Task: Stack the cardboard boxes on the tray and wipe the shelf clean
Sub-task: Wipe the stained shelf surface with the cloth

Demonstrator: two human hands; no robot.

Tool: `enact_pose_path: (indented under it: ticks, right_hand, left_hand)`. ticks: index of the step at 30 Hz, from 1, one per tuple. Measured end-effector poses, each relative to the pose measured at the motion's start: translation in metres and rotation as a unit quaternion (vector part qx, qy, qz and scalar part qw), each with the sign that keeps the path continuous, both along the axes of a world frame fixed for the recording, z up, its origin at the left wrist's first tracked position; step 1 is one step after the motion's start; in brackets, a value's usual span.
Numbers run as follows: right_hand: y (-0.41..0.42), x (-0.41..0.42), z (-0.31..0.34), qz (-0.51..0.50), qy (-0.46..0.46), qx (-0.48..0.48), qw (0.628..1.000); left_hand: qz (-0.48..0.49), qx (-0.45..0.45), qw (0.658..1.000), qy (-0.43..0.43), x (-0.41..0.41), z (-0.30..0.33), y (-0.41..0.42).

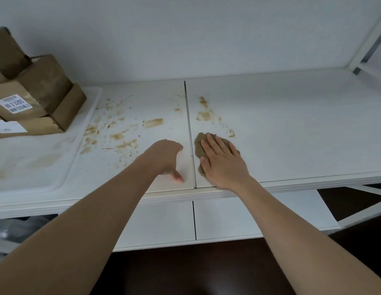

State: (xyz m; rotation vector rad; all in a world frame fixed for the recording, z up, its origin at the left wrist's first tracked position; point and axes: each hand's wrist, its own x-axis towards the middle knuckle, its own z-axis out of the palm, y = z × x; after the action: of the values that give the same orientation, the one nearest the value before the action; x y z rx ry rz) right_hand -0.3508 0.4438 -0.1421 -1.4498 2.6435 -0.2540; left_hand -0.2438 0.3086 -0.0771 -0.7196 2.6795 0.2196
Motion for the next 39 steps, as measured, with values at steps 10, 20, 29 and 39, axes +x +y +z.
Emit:
enact_pose_path:
  ticks: [10,20,29,39]
  right_hand:
    - [0.036,0.011,-0.001,0.133,0.024,-0.006,0.991]
    - [-0.017,0.012,0.000,0.063,-0.008,-0.017,0.998]
    - [0.016,-0.006,0.001,0.020,-0.053,-0.050,0.997]
    - [0.039,-0.035,0.004,0.025,-0.017,-0.016,0.999]
  left_hand:
    - [0.023,-0.020,0.999,-0.017,-0.013,0.002,-0.001]
    - [0.016,0.014,0.999,0.024,0.003,-0.002,-0.001]
    - [-0.040,0.138,0.986,0.089,-0.010,0.005,0.021]
    - [-0.072,0.136,0.985,0.072,-0.013,0.015,0.015]
